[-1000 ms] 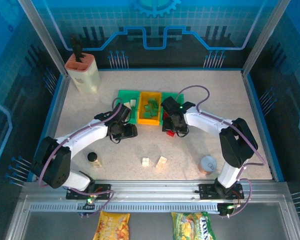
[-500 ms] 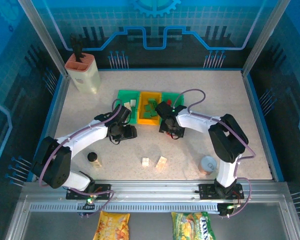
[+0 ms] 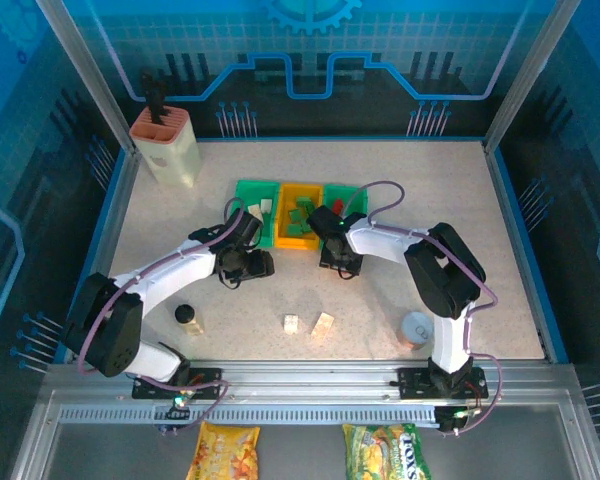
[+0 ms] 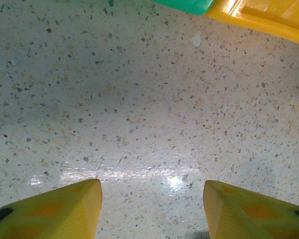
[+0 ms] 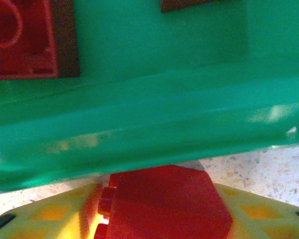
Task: Sort the legos into containers by color
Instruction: Pick up the lego from the center of the table.
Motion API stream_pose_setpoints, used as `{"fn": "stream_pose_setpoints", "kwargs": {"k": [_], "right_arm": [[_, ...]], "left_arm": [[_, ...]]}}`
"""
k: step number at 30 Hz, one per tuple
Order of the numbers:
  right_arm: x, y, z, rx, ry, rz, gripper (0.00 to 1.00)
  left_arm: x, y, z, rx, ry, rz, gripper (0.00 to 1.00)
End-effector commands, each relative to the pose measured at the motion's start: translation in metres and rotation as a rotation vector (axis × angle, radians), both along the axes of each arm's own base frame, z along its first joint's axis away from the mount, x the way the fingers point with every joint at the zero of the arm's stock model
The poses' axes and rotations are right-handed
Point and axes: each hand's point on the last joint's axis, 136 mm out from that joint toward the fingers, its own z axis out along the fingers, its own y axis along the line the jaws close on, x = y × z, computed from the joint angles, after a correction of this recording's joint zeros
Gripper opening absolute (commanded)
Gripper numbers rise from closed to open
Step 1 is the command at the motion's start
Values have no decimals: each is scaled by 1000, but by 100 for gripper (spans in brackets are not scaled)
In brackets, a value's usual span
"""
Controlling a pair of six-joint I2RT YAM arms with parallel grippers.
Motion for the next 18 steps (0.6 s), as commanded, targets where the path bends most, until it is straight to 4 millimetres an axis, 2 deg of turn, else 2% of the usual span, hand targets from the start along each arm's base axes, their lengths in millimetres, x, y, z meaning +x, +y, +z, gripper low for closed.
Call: {"fn": "stream_pose_setpoints", "kwargs": {"k": [1, 4, 14, 18], "right_arm": [[1, 5, 4, 12, -25, 8, 53], [0, 4, 13, 20, -39, 12, 49], [-6, -4, 51, 17, -89, 53, 47], [-1, -6, 67, -5, -112, 86, 47]], "left_arm": [[-5, -3, -2, -12, 15, -2, 57], [-5, -4, -2, -15, 16, -4, 57], [-4, -7, -1, -32, 16, -4, 57], [-4, -8, -1, -34, 15, -7, 57]]}}
